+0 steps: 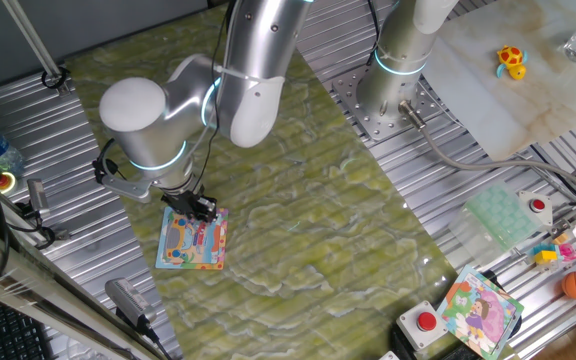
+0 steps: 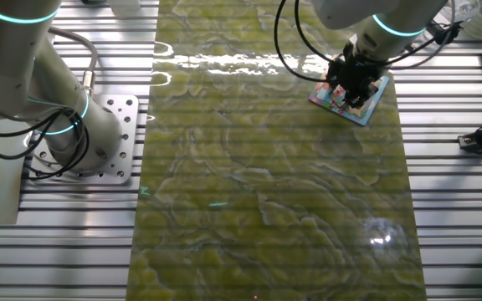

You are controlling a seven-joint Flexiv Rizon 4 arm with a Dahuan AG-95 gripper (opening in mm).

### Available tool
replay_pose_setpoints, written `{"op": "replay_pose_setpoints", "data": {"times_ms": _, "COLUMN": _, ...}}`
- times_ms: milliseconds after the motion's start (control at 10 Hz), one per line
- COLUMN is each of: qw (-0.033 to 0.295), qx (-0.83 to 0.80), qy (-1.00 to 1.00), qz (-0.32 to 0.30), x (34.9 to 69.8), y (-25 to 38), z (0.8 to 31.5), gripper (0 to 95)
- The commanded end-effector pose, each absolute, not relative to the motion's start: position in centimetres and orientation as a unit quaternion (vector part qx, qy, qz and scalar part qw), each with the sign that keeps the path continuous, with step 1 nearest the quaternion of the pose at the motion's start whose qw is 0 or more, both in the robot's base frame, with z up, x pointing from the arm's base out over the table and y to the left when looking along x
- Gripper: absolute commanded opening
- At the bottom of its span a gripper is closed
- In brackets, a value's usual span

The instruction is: Assemble one piece of a puzzle

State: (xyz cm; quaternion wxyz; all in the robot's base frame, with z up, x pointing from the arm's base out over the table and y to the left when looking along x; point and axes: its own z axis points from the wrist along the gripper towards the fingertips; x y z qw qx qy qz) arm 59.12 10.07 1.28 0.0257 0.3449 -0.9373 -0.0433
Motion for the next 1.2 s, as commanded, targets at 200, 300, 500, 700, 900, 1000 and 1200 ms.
{"op": "replay_pose_setpoints", "data": {"times_ms": 200, "qw": 0.022, "qx": 0.353, "qy": -0.934, "qz": -0.045, "x": 59.15, "y": 10.28, "z": 0.97, "gripper": 57.0}}
{"op": "replay_pose_setpoints", "data": {"times_ms": 300, "qw": 0.021, "qx": 0.355, "qy": -0.933, "qz": -0.042, "x": 59.05, "y": 10.49, "z": 0.93, "gripper": 57.0}}
{"op": "replay_pose_setpoints", "data": {"times_ms": 500, "qw": 0.020, "qx": 0.354, "qy": -0.934, "qz": -0.041, "x": 58.94, "y": 10.71, "z": 0.88, "gripper": 57.0}}
{"op": "replay_pose_setpoints", "data": {"times_ms": 700, "qw": 0.019, "qx": 0.352, "qy": -0.935, "qz": -0.040, "x": 58.89, "y": 10.74, "z": 0.76, "gripper": 57.0}}
{"op": "replay_pose_setpoints", "data": {"times_ms": 900, "qw": 0.020, "qx": 0.350, "qy": -0.936, "qz": -0.039, "x": 58.88, "y": 10.74, "z": 0.75, "gripper": 57.0}}
{"op": "replay_pose_setpoints", "data": {"times_ms": 1000, "qw": 0.023, "qx": 0.349, "qy": -0.936, "qz": -0.035, "x": 58.88, "y": 10.73, "z": 0.71, "gripper": 57.0}}
{"op": "replay_pose_setpoints", "data": {"times_ms": 1200, "qw": 0.023, "qx": 0.344, "qy": -0.938, "qz": -0.034, "x": 58.80, "y": 10.65, "z": 0.60, "gripper": 38.0}}
